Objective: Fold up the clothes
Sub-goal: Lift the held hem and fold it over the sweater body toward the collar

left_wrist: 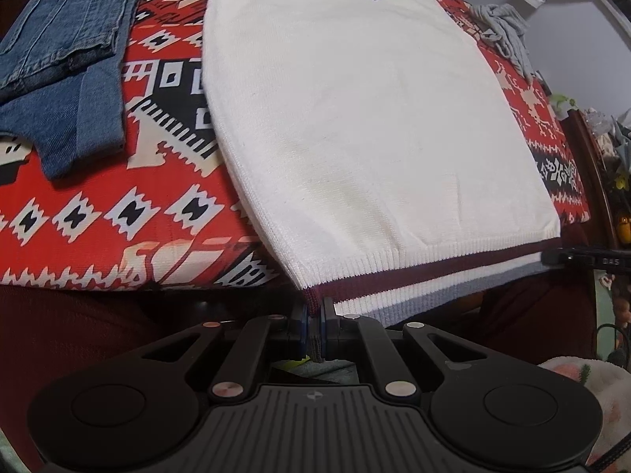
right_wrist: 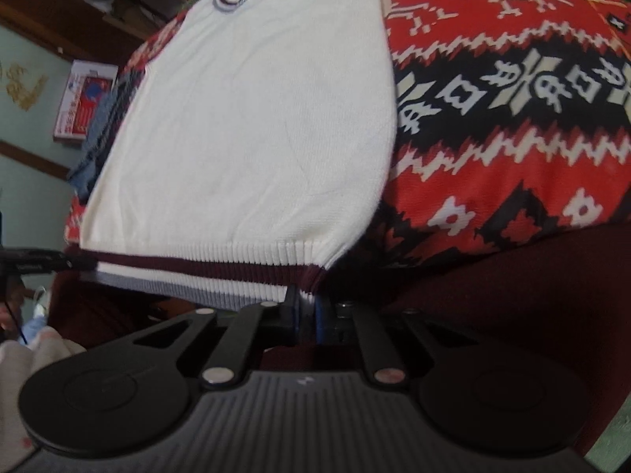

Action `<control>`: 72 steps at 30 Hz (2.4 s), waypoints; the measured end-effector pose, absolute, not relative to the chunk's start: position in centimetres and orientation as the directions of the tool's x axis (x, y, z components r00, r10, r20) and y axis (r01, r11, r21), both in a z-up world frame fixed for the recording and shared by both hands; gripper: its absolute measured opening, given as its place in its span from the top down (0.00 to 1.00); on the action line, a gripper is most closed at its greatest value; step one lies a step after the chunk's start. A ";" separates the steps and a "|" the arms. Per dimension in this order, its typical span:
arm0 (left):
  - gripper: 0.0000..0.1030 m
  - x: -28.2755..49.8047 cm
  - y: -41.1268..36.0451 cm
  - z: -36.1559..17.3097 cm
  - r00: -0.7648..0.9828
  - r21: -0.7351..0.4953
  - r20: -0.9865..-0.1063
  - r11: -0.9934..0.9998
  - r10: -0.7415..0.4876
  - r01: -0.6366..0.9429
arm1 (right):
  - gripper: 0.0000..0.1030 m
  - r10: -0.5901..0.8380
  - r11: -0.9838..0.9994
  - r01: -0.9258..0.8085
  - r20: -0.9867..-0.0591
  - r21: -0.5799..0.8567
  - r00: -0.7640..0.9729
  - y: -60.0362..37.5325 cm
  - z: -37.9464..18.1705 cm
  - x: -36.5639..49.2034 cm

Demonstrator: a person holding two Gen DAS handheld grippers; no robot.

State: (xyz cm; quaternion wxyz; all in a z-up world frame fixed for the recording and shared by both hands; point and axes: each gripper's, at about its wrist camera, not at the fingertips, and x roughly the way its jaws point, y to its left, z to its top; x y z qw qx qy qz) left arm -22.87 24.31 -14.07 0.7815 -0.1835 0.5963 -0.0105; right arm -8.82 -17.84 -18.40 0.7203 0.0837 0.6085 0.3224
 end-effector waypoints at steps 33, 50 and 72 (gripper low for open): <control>0.95 -25.4 23.3 -12.3 0.382 -0.287 -0.904 0.936 -0.193 -0.206 | 0.94 0.476 0.847 -0.376 -0.851 0.376 0.221 -19.5 -14.0 -13.5; 0.95 -17.9 26.3 -7.6 0.567 -0.304 -0.814 0.926 -0.130 -0.224 | 0.94 0.568 0.802 -0.458 -0.727 0.383 0.385 -15.9 -7.8 -6.1; 0.86 -8.9 26.6 -13.2 0.523 -0.103 -0.846 0.929 0.105 -0.354 | 0.92 0.496 0.865 -0.325 -0.749 0.383 0.439 -10.2 -16.0 5.1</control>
